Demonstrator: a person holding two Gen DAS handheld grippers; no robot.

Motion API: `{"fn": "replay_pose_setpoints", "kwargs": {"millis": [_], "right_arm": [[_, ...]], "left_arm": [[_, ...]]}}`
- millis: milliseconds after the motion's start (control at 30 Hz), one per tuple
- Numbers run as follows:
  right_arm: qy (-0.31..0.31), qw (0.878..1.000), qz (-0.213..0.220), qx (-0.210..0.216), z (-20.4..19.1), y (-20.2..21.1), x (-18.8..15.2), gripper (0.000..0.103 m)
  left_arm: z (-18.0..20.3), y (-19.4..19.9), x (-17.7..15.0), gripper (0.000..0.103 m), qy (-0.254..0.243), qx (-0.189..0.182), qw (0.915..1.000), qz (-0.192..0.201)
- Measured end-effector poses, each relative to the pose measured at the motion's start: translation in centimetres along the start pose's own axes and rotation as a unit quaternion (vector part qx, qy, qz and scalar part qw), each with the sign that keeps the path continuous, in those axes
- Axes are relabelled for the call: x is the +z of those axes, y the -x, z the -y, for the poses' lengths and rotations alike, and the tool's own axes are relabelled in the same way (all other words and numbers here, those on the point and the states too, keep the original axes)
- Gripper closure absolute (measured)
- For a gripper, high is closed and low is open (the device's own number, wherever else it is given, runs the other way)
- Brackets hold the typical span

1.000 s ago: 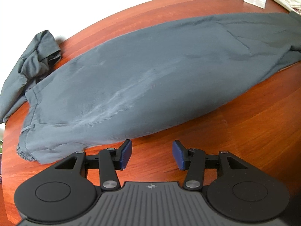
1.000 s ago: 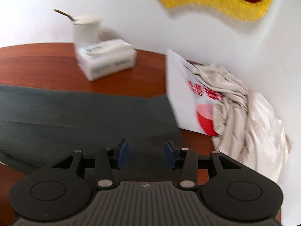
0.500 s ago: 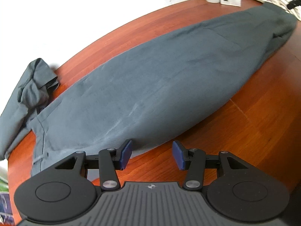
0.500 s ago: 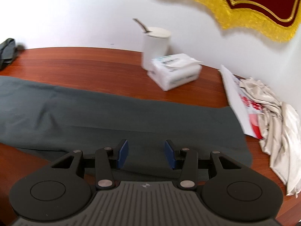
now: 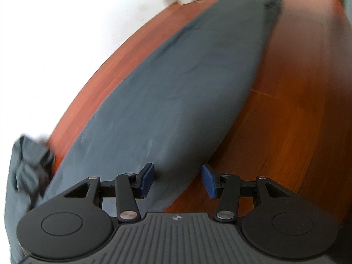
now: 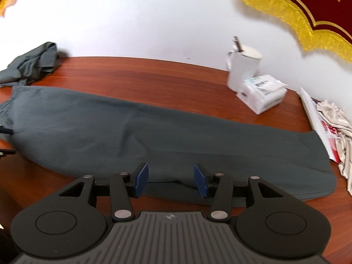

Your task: Fold clothes

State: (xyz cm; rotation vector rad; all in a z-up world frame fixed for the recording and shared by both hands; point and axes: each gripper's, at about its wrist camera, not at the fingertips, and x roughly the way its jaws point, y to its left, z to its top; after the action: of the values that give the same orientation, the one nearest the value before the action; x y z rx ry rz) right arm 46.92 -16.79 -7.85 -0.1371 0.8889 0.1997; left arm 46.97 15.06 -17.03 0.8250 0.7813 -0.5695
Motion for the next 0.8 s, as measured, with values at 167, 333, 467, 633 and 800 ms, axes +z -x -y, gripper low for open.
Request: {"fn": "replay_pose_setpoints", "kwargs": {"millis": [167, 333, 467, 633, 800], "right_arm": [[-0.003, 1.0, 0.002, 0.009, -2.9, 0.2, -0.5, 0.05], [-0.004, 1.0, 0.005, 0.017, -6.1, 0.4, -1.2, 0.049], [-0.007, 1.0, 0.009, 0.027, -8.4, 0.4, -1.6, 0.049], [0.002, 0.999, 0.01, 0.042, -11.1, 0.0, -1.8, 0.049], [0.011, 0.998, 0.01, 0.065, -13.2, -0.6, -1.6, 0.049]], "left_arm": [[0.9, -0.5, -0.4, 0.055, -0.054, -0.014, 0.9981, 0.026], [1.2, -1.3, -1.1, 0.059, -0.082, -0.012, 0.9959, 0.036], [0.3, -1.4, -1.5, 0.087, -0.073, -0.009, 0.9962, 0.046], [-2.6, -1.0, -1.4, 0.091, -0.01, -0.023, 0.9978, 0.062], [-5.8, -1.4, -1.1, 0.09, 0.089, -0.04, 0.9934, 0.061]]}}
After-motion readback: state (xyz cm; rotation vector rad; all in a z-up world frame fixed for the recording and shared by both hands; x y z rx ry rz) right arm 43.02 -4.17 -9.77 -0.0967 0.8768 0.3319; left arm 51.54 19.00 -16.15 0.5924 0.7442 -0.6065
